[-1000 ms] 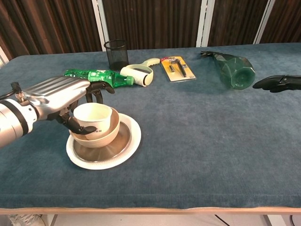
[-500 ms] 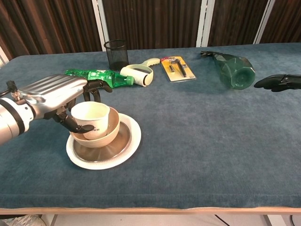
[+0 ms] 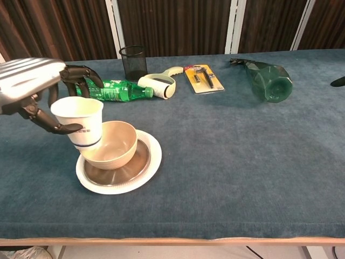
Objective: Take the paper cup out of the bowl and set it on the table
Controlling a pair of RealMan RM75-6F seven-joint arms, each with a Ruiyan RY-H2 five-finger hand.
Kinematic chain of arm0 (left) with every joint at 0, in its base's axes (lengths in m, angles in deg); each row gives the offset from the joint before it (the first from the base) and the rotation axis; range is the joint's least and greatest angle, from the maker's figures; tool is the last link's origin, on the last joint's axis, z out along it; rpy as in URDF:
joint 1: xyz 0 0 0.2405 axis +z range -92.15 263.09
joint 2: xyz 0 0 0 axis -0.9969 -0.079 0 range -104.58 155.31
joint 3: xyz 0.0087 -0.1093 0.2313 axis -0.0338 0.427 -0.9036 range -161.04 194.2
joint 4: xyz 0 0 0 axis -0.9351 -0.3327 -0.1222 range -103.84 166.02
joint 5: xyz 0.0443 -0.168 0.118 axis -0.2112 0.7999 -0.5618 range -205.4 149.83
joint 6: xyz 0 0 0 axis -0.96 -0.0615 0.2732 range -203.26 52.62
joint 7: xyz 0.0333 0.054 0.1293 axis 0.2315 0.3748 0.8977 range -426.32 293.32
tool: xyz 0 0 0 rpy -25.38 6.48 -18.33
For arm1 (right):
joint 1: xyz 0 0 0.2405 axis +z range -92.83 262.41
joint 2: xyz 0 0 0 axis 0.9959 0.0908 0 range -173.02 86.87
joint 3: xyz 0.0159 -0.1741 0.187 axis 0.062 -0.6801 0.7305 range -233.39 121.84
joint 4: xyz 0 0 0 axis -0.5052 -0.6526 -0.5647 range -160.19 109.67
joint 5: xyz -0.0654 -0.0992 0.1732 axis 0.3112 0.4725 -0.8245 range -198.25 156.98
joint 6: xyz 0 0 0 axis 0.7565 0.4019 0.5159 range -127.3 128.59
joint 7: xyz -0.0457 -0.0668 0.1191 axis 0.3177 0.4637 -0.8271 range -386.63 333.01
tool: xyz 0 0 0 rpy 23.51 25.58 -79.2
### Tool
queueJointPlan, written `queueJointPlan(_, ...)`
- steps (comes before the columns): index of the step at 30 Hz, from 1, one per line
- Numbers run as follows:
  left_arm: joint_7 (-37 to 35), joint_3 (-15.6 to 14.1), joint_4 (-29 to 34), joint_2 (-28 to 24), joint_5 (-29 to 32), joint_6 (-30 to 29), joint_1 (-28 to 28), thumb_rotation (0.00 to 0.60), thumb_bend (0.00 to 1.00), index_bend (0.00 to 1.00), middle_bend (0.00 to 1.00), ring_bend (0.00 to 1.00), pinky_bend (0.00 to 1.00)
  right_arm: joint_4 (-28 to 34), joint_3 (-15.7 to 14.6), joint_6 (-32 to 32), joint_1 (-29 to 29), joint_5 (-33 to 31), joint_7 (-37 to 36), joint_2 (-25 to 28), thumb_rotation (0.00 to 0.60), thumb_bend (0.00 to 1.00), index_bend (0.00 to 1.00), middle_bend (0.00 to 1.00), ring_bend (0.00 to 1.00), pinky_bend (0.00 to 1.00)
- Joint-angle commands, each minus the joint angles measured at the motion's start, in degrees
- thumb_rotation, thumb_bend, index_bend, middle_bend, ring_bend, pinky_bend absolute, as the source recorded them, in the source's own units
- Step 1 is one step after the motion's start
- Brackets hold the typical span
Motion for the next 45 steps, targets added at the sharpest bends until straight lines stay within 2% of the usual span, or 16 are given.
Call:
queueJointPlan(1, -1.87, -1.34, 3.61, -4.73, -2.07, -1.35, 2.02, 0.600, 0.25, 0.28, 0.43, 0.40, 0.55, 8.63, 2.41, 0.68, -4.85, -8.48, 12.02, 3.82, 0.600, 0.00, 0.01, 0.02, 0.00, 0.07)
queueJointPlan(6, -5.25, -3.57, 5.08, -9.84, -4.49, -2.99, 4.95, 0.600, 0.26, 0.29, 0.44, 0.40, 0.55, 10.09, 3.95, 4.06, -7.78, -10.26, 16.52, 3.14, 0.600, 0.00, 0.01, 0.02, 0.00, 0.07)
queueJointPlan(14, -11.11, -5.59, 2.64, -14.28, -7.33, -6.35, 9.63, 0.600, 0.26, 0.29, 0.43, 0.40, 0.55, 9.14, 3.95, 6.92, -10.55, -6.44, 17.02, 2.55, 0.600, 0.00, 0.01, 0.02, 0.00, 0.07)
queueJointPlan(24, -14.45, -6.56, -6.69, -10.22, -7.49, -6.42, 12.90, 0.600, 0.25, 0.28, 0.36, 0.36, 0.55, 9.13, 3.68, 10.36, -14.42, -3.78, 22.88, 1.90, 0.600, 0.00, 0.01, 0.02, 0.00, 0.08)
queueJointPlan(35, -14.58, -6.80, -11.90, -7.25, -5.23, -3.23, 14.26, 0.600, 0.26, 0.24, 0.31, 0.30, 0.55, 10.30, 4.64, 7.82, -14.93, -4.47, 24.02, 2.32, 0.600, 0.00, 0.00, 0.02, 0.00, 0.08)
queueJointPlan(41, -14.41, -6.50, -12.37, -6.96, -3.50, -1.44, 14.53, 0.600, 0.26, 0.12, 0.20, 0.20, 0.44, 9.92, 4.53, 7.86, -15.46, -2.97, 24.46, 2.76, 0.600, 0.00, 0.00, 0.01, 0.00, 0.08)
queueJointPlan(45, -14.71, -6.39, -12.86, -6.71, -3.41, -1.14, 14.85, 0.600, 0.26, 0.08, 0.16, 0.16, 0.39, 9.95, 5.03, 7.88, -15.86, -3.26, 25.09, 2.49, 0.600, 0.00, 0.00, 0.01, 0.00, 0.08)
